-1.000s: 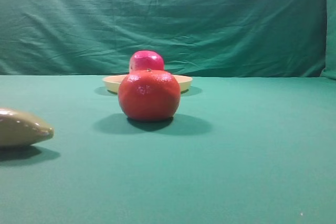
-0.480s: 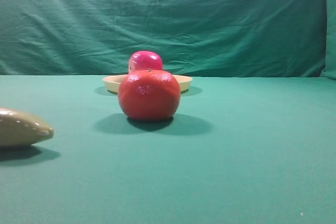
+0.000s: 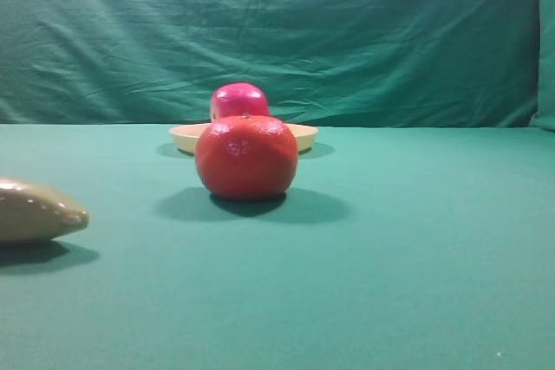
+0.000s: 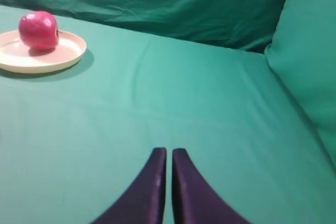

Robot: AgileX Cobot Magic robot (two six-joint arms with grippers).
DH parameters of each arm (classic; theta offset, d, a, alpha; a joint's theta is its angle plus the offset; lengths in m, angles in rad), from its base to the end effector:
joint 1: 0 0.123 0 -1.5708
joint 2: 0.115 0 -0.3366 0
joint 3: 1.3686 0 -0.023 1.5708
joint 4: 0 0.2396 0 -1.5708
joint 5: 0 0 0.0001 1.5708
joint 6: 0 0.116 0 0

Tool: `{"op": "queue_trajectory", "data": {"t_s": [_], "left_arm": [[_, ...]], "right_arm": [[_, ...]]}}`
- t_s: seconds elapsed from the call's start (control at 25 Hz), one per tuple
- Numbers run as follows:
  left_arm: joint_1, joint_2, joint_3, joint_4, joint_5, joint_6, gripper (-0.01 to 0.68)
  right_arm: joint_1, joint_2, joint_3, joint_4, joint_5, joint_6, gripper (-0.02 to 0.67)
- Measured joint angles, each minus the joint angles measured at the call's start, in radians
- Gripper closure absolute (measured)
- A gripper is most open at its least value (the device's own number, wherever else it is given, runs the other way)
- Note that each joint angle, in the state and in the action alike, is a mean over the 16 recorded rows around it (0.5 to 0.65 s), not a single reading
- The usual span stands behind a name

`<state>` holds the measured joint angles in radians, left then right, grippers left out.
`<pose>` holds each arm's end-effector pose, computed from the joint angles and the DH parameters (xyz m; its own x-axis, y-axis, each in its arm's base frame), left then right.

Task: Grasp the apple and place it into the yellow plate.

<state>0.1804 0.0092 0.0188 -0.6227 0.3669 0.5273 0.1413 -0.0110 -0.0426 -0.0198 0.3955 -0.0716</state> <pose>0.0180 -0.0214 0.1744 -0.2381 -0.1062 -0.9654 0.0093 0.9937 -0.1116 0.0115 0.0007 0.1850 -0.2364 -0.1243 -0.9637 -0.1554 0.9839 -0.0888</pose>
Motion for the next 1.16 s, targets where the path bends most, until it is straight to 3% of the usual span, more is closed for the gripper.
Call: {"op": "queue_trajectory", "data": {"t_s": [1.16], "left_arm": [[0.0,0.0,0.0,0.0,0.0,0.0,0.516]], "right_arm": [[-0.008,-0.002,0.07,0.018,-0.028,-0.006,0.649]]}}
